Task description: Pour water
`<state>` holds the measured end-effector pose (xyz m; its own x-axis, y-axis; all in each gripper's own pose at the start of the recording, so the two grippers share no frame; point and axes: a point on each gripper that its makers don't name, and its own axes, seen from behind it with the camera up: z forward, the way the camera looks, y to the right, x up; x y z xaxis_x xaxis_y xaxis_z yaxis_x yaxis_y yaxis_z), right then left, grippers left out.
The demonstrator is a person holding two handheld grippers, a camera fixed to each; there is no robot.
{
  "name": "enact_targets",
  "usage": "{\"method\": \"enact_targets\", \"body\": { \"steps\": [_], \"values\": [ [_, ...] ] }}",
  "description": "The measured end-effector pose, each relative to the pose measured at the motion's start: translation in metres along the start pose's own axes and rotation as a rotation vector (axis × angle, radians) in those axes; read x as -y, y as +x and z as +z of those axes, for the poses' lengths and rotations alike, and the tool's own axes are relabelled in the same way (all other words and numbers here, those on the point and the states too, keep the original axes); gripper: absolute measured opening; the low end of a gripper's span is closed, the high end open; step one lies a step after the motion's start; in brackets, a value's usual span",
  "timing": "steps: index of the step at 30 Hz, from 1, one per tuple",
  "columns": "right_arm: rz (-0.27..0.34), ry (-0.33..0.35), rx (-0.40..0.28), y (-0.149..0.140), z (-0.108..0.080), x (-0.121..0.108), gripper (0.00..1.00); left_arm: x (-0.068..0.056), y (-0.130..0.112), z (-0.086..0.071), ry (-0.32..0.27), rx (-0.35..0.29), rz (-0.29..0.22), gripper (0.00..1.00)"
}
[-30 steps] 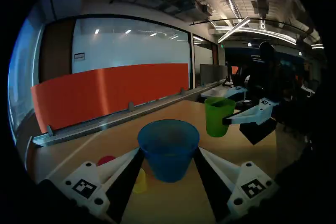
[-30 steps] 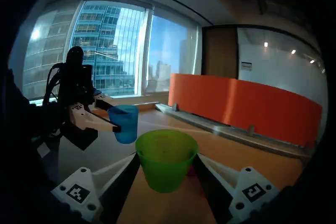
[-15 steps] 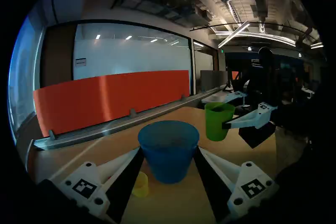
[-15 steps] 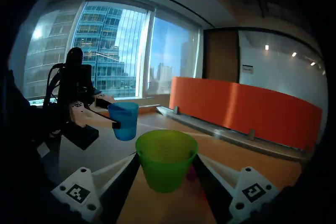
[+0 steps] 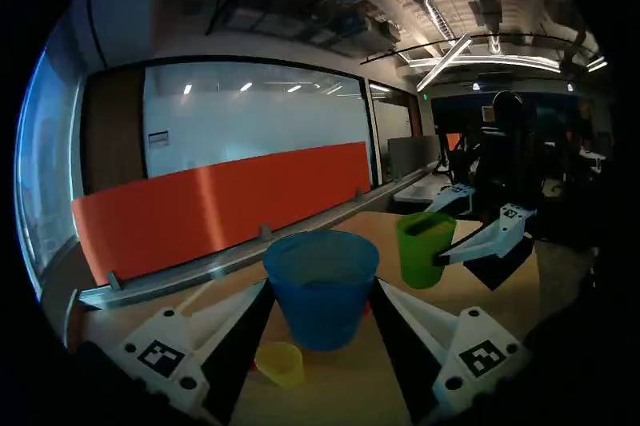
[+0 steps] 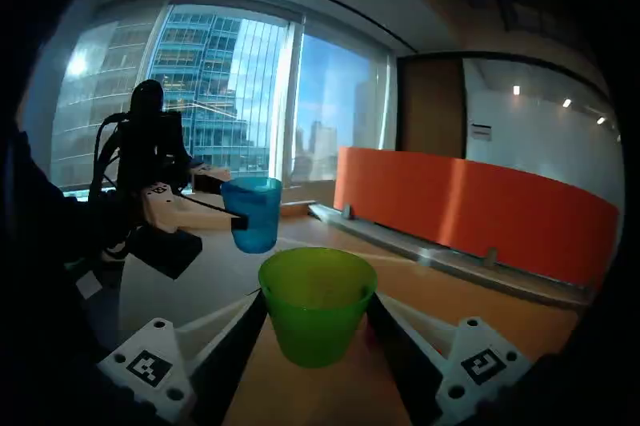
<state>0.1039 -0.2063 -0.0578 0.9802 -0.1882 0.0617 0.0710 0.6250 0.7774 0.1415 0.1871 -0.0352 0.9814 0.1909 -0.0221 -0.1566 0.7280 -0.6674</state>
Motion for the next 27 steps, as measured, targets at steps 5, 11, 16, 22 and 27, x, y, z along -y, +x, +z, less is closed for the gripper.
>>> {"method": "enact_targets", "body": {
  "steps": [5, 11, 16, 22, 27],
  "values": [
    [-0.006, 0.02, -0.001, -0.001, 0.008, 0.006, 0.89, 0.003, 0.01, -0.001, 0.023, -0.009, 0.066, 0.82],
    [-0.004, 0.044, -0.007, 0.001, 0.015, 0.014, 0.89, 0.008, 0.021, -0.002, 0.055, -0.009, 0.164, 0.82],
    [-0.002, 0.059, -0.013, 0.004, 0.021, 0.018, 0.89, 0.011, 0.034, -0.003, 0.076, -0.018, 0.231, 0.82],
    [-0.002, 0.076, -0.02, 0.006, 0.026, 0.024, 0.89, 0.016, 0.048, -0.005, 0.098, -0.026, 0.287, 0.82],
    [-0.005, 0.093, -0.021, 0.006, 0.029, 0.03, 0.89, 0.02, 0.057, -0.006, 0.119, -0.028, 0.332, 0.82]
  ]
}}
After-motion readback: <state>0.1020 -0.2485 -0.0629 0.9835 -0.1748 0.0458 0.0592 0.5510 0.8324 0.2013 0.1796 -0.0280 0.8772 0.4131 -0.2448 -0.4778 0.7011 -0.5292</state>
